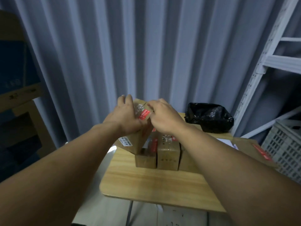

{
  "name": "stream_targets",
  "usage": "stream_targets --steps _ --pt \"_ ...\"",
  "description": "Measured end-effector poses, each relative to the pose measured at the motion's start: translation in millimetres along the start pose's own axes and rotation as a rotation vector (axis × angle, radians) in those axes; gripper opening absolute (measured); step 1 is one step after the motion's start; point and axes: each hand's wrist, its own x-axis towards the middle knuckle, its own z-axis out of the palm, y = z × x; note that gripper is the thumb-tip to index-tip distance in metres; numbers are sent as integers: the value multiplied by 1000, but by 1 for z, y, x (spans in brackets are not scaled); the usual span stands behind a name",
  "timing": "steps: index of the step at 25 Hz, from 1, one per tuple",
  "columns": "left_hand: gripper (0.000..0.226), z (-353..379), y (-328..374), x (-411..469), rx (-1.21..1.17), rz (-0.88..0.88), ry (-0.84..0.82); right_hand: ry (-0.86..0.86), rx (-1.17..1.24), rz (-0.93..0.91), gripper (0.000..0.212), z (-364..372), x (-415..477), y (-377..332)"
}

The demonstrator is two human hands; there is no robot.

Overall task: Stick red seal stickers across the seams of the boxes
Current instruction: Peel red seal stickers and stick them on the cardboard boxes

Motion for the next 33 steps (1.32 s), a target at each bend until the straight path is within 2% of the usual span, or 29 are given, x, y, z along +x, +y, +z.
stream_targets --steps 3,8,12,15,19,24,28,33 --pt "110 0 24 -19 -17 70 -45 46 -76 47 45 -29 -31 6" --pt "115 14 47 -48 -35 158 -156 84 -129 148 20 -66 -79 26" --pt "125 41 57 -69 -54 210 -260 27 -104 227 18 -69 -119 49" --pt "118 60 68 -81 -16 266 -251 -16 -13 266 17 -64 -145 63" --pt "110 63 72 -90 -20 303 -195 60 119 284 18 -71 -158 70" --pt "111 64 73 -104 2 382 -213 61 69 275 17 -77 -170 70" --pt "114 75 66 -114 5 393 -277 -20 143 332 15 -72 -183 78" --pt "104 96 56 -120 -17 403 -364 -154 170 414 15 -52 -184 88"
